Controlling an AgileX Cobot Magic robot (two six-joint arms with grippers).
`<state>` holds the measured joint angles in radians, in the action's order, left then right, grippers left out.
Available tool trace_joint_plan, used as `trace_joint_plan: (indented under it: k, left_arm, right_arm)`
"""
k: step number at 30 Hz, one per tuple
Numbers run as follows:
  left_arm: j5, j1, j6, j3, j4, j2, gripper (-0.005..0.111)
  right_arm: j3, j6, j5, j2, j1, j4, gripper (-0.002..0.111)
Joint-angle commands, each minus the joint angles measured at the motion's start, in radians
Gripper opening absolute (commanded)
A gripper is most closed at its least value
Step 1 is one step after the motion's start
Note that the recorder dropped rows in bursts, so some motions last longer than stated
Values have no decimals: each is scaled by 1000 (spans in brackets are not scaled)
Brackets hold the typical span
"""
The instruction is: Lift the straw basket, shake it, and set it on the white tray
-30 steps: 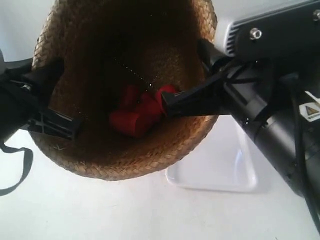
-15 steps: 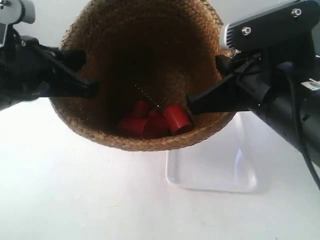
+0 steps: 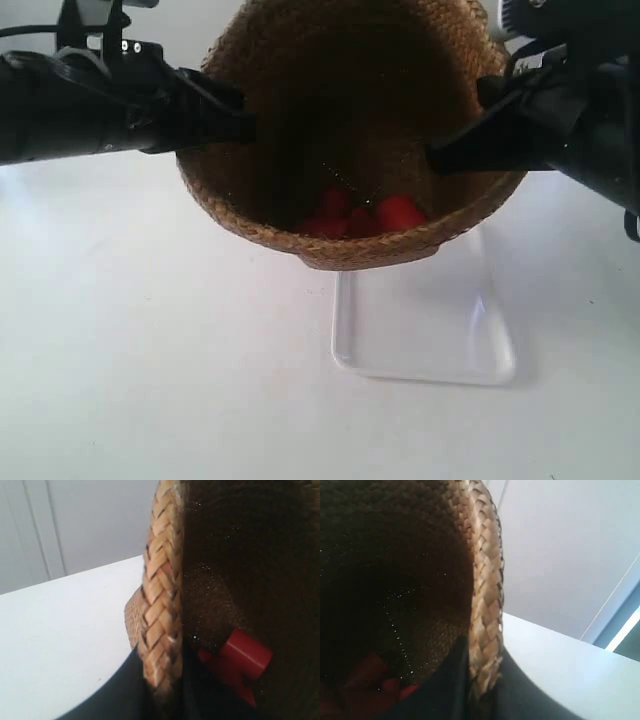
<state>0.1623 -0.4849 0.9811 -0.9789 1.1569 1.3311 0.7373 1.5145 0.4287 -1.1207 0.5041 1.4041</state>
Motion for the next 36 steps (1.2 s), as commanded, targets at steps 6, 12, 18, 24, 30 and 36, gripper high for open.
trace_joint_plan:
  k: [6, 12, 18, 24, 30, 36]
  left_arm:
    - [-185, 6, 34, -124, 22, 87, 0]
    - [-185, 29, 54, -171, -21, 164, 0]
    - [-207, 84, 54, -192, -59, 221, 0]
    - [-180, 90, 54, -192, -59, 224, 0]
    - [-180, 90, 54, -192, -59, 224, 0]
    - [-180, 90, 54, -192, -59, 224, 0]
  right_arm:
    - [46, 509, -36, 7, -39, 247, 0]
    - [67, 630, -17, -37, -39, 193, 0]
    - [82, 630, -3, -90, -39, 132, 0]
    - [80, 628, 11, -100, -39, 132, 0]
    - [80, 628, 13, -100, -39, 146, 0]
    - [80, 628, 13, -100, -39, 146, 0]
